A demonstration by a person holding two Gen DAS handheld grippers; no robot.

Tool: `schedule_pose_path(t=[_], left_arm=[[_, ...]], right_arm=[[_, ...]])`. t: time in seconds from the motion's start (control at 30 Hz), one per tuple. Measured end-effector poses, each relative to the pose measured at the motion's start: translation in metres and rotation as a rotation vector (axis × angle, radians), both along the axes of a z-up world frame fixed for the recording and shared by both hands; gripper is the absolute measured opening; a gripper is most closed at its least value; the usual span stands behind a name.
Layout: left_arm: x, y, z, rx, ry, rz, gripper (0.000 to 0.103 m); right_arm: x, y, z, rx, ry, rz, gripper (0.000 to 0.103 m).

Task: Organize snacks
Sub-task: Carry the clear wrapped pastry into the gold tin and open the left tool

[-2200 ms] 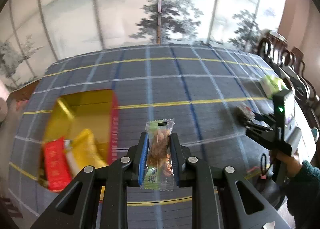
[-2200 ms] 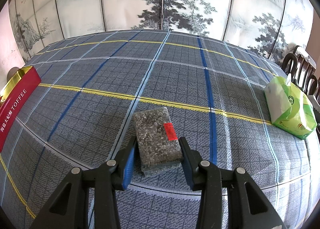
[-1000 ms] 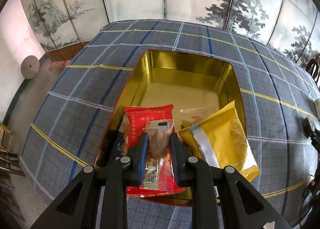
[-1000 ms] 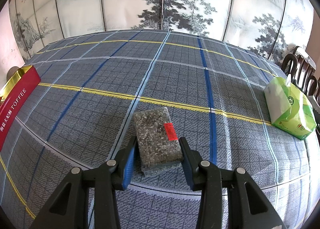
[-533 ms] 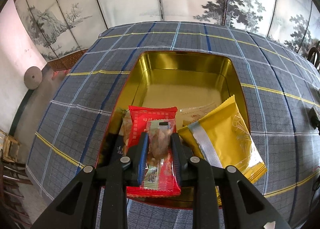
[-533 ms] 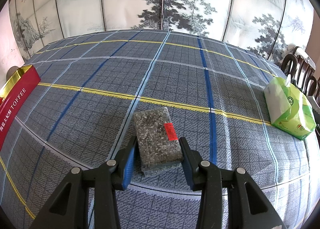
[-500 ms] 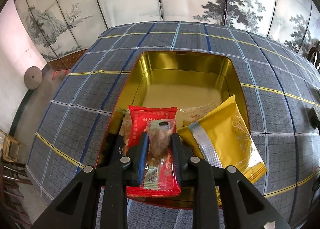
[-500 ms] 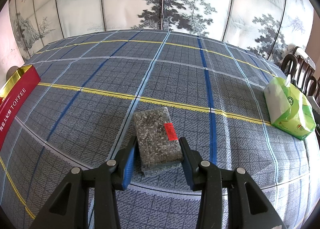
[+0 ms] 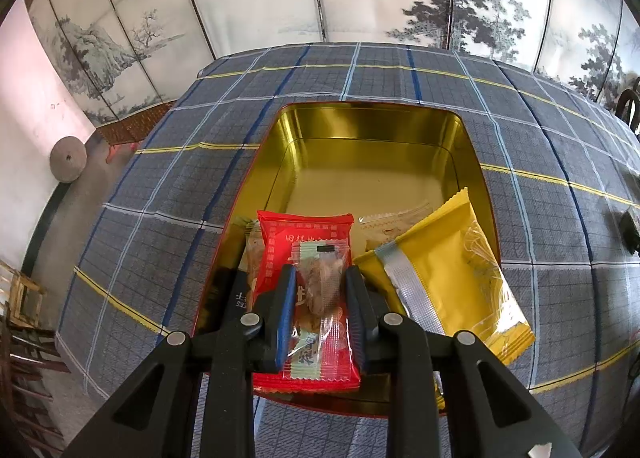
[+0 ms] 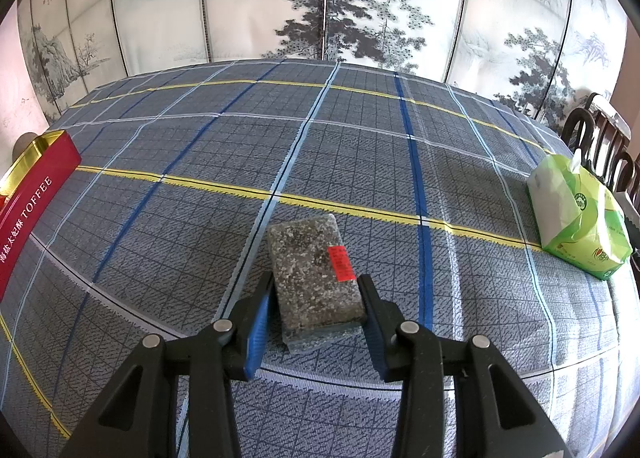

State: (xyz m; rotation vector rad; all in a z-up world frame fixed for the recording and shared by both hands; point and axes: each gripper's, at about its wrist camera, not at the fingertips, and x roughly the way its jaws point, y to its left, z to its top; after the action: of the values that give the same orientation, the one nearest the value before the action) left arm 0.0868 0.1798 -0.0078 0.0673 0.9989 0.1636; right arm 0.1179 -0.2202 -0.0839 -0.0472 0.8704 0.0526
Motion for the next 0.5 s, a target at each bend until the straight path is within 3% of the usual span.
schedule_pose_path(t=[0.5], left_arm=[[-0.0029,0.0017,0.0059,0.004,-0.011,0.008,0.034]], right_arm=[[-0.0014,-0.003,0.0011,-0.006,-0.002,-0.012,0.041]])
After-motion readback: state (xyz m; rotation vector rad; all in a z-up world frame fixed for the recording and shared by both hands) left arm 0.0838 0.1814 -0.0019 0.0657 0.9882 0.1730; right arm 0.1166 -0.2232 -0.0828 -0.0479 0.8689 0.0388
